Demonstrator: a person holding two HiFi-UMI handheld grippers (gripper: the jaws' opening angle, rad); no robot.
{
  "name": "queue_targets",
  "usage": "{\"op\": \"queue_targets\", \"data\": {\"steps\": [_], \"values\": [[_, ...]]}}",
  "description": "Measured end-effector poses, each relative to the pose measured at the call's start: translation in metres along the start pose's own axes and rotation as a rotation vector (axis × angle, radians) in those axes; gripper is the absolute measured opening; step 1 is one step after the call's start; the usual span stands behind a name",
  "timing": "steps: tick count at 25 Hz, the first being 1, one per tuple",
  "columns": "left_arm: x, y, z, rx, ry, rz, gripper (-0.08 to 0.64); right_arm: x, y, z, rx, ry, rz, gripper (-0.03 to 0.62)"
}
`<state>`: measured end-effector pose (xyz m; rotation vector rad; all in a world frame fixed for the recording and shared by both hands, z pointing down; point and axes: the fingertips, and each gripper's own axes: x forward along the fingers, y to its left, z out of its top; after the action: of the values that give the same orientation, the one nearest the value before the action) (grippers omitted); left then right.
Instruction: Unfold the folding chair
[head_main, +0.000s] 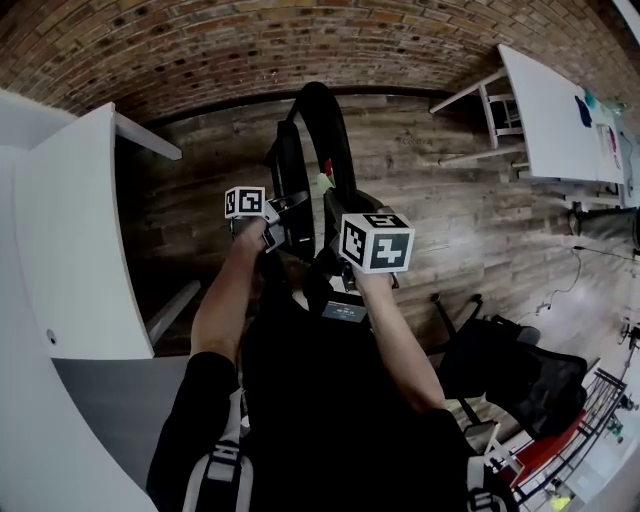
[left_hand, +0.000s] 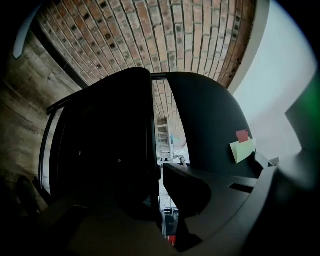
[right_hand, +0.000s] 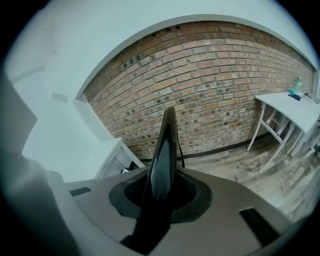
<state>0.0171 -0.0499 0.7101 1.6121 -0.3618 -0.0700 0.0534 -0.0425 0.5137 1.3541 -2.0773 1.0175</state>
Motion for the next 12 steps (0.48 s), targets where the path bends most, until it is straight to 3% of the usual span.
{"op": "queue_targets", "data": {"steps": [4, 12], "values": [[-0.001, 0.002, 0.005, -0.007, 0.022, -0.017, 0.035, 0.006, 0.007, 0.0, 0.004, -0.012, -0.034, 0.08], [0.001, 0.008, 0.009, -0.039, -0.027, -0.076, 0.034, 0.011, 0.012, -0.002, -0.058, -0.008, -0.048, 0.08]]}}
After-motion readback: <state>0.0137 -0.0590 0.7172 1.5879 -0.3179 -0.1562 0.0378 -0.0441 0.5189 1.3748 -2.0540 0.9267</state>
